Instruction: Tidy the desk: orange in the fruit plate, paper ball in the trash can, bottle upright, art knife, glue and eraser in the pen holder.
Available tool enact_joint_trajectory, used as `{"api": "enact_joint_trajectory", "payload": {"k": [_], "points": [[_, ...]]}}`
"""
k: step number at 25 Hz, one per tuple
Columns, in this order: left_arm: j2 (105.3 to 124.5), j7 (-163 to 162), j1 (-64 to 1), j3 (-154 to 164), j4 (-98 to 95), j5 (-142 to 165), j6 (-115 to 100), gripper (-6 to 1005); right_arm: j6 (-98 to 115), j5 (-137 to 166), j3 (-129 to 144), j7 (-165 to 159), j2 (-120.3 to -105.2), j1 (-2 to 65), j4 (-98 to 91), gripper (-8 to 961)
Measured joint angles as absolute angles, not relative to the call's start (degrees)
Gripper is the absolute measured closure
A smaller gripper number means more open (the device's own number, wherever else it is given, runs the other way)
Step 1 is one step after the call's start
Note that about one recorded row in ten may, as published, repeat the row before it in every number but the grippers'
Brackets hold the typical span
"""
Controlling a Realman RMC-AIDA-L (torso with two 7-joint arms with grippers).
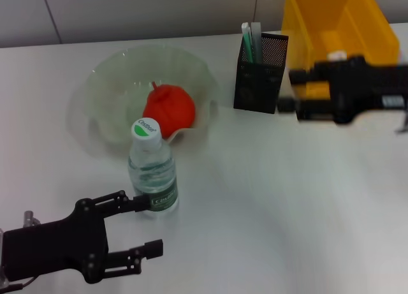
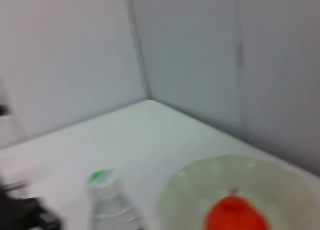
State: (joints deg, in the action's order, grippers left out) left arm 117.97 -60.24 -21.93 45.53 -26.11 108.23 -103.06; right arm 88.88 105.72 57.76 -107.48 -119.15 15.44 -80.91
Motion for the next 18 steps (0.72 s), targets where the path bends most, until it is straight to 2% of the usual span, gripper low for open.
{"api": "enact_joint_trajectory", "payload": {"k": [5,9,11,18], "points": [[117.60,-63.0,-22.7,45.5,-26.6,108.8,-105.5,216,99.4,104.4,52.8,-96.2,-119.12,15.2,-71.6,345],[116.03,-66.6,-24.6,45.5,-26.7,110.8,-107.4,216,101.8,104.8,52.4,-87.1,-119.11,14.7,-63.3,345],[114.58,-69.3,-26.3,45.5,-26.7,112.7,-107.9,216,102.2,105.9,52.2,-81.6,-119.04,14.0,-58.8,345],[113.31,-73.3,-28.5,45.5,-29.7,115.0,-109.5,216,101.5,109.4,52.2,-78.2,-119.01,13.3,-55.2,345]]}}
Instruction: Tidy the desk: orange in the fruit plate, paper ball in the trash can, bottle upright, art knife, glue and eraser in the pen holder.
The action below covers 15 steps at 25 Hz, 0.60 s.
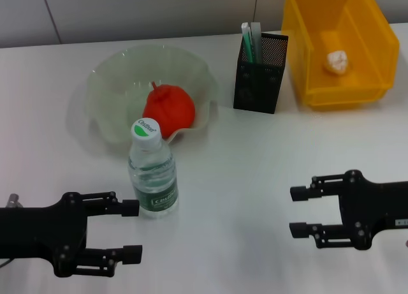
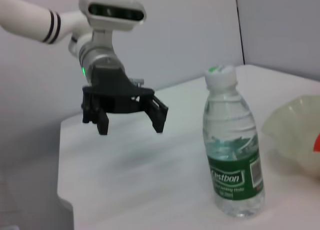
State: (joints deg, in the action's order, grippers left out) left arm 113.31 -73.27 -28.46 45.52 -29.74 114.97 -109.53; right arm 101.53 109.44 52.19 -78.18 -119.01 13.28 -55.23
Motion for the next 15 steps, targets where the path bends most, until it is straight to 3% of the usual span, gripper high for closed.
{"api": "enact_joint_trajectory", "payload": {"k": [15], "points": [[113.45,-75.0,-30.1,45.2,-30.5,118.4,-110.3,216,98.7,109.8,52.1,-75.8,-119.00,14.8,-52.2,345]]}}
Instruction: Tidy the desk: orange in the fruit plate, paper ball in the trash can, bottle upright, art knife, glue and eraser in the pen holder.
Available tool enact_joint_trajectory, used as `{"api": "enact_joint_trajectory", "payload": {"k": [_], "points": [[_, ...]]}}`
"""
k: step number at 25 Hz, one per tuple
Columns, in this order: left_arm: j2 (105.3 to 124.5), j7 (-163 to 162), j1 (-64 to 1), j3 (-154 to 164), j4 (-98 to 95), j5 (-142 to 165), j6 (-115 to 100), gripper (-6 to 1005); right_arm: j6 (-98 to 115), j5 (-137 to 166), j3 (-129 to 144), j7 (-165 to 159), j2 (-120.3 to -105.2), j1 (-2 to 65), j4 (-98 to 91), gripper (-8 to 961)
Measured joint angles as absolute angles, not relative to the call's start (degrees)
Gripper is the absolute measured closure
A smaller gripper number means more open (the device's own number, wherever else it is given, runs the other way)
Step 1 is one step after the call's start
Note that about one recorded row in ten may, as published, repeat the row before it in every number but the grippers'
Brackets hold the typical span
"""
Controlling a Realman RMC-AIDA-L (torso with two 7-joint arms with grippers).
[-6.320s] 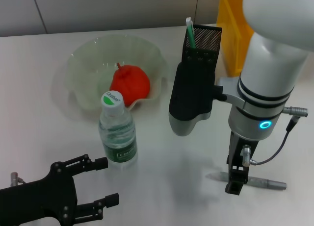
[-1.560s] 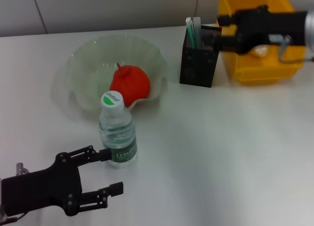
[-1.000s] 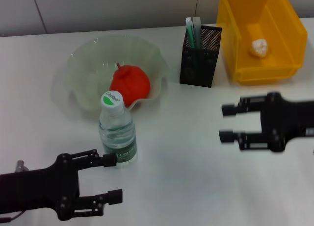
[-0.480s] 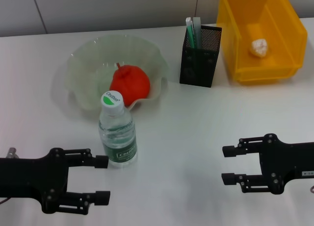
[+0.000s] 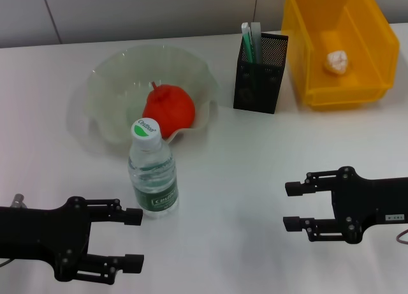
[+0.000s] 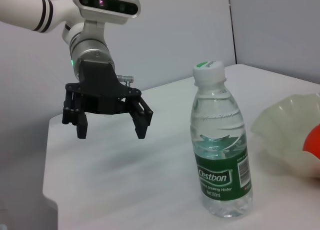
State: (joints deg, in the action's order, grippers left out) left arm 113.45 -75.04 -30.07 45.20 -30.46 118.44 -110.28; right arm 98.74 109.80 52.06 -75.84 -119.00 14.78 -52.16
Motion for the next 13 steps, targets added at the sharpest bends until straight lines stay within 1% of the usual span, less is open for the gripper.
{"api": "enact_joint_trajectory", "payload": {"k": [13], "points": [[113.65,-74.6,-29.8,45.1,-30.4,118.5,-109.8,216,98.3,109.6,52.0,-75.4,-119.09,15.1,-50.7,345]]}}
